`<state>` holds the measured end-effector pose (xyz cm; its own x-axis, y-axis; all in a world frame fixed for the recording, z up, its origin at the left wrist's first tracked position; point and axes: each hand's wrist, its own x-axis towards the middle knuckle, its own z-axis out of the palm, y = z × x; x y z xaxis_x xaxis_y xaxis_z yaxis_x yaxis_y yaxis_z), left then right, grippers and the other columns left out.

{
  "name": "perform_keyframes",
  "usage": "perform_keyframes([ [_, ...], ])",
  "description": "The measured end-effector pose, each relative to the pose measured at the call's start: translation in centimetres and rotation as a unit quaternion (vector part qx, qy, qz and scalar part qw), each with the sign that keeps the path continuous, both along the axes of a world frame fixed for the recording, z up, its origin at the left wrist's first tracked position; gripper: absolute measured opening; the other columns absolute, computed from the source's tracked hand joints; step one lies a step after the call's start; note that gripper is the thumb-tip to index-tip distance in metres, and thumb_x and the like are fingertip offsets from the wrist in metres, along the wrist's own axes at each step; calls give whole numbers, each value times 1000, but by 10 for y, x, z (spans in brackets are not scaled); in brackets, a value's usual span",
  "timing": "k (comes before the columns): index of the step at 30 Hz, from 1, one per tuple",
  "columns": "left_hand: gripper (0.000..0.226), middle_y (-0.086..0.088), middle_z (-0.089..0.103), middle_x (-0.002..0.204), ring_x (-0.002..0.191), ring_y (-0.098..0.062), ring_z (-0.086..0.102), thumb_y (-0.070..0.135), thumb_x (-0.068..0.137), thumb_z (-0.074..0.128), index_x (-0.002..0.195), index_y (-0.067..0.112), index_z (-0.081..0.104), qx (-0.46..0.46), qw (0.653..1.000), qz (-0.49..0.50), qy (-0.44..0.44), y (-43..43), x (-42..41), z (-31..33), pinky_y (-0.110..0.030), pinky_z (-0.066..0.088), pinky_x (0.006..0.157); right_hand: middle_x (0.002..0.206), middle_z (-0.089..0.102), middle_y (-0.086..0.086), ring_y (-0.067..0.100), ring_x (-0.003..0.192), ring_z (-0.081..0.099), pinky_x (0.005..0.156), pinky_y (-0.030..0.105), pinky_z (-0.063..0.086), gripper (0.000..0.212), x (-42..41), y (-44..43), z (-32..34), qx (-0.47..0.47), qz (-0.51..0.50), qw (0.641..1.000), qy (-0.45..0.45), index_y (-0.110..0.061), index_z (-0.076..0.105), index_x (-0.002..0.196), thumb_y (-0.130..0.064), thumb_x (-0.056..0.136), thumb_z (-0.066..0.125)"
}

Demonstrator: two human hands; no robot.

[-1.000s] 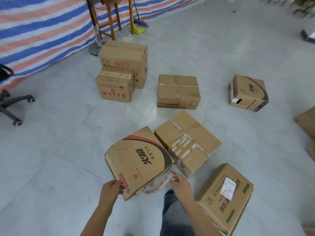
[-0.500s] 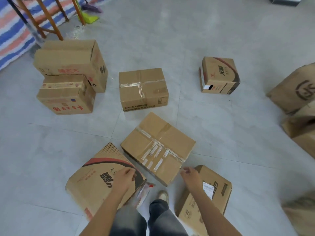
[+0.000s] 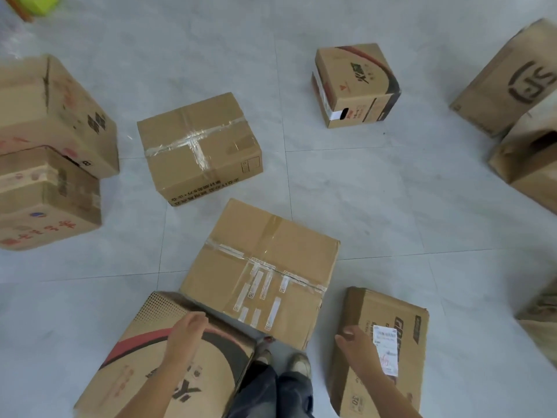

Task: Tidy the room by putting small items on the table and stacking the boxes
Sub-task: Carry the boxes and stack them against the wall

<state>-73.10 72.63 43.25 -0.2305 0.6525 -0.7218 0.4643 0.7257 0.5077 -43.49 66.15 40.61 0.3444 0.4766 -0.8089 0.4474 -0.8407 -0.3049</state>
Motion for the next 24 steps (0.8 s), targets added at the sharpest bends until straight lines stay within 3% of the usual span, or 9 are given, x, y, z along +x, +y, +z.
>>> perform_keyframes([
  [2, 27, -12, 54, 107, 107, -27, 51, 18, 93, 46, 109, 1, 59, -18, 999, -36, 22, 11, -9, -43, -38, 38, 91, 130, 53, 10, 23, 112, 52, 82, 26, 42, 37, -2, 3, -39, -21, -5, 1000, 1, -6, 45, 130, -19, 96, 48],
  [5, 33, -22, 55, 125, 119, -37, 50, 6, 94, 49, 125, -7, 52, -68, 994, -56, 71, 24, -25, -105, -39, 38, 97, 132, 52, 9, 24, 114, 52, 77, 23, 36, 40, -2, 6, -95, -47, -14, 999, -3, -7, 42, 134, -19, 96, 48],
  [9, 44, -21, 51, 134, 124, -35, 47, 13, 92, 55, 133, -1, 47, -61, 984, -109, 123, 43, -34, -173, -40, 35, 100, 135, 51, 10, 26, 115, 53, 86, 30, 45, 45, -2, 5, -162, -65, -28, 997, -1, -7, 40, 136, -20, 95, 49],
  [14, 55, -17, 41, 144, 133, -33, 37, 13, 89, 60, 139, 3, 40, -46, 977, -148, 144, 61, -40, -244, -41, 29, 108, 142, 43, 12, 28, 126, 45, 96, 31, 39, 55, -13, 7, -235, -88, -40, 995, 12, -4, 31, 141, -24, 95, 52],
  [20, 69, -21, 42, 140, 127, -39, 40, 19, 82, 71, 138, -1, 37, -26, 962, -182, 204, 72, -53, -304, -49, 33, 105, 144, 38, 13, 29, 125, 45, 96, 33, 40, 64, -18, 8, -291, -98, -104, 988, 56, -5, 21, 145, -23, 94, 54],
  [24, 70, -21, 47, 131, 118, -42, 46, 40, 79, 68, 133, 4, 42, -33, 948, -191, 251, 86, -79, -333, -55, 43, 96, 138, 44, 13, 28, 114, 51, 86, 34, 44, 58, -23, 4, -312, -96, -131, 985, 59, -4, 27, 144, -19, 94, 53],
])
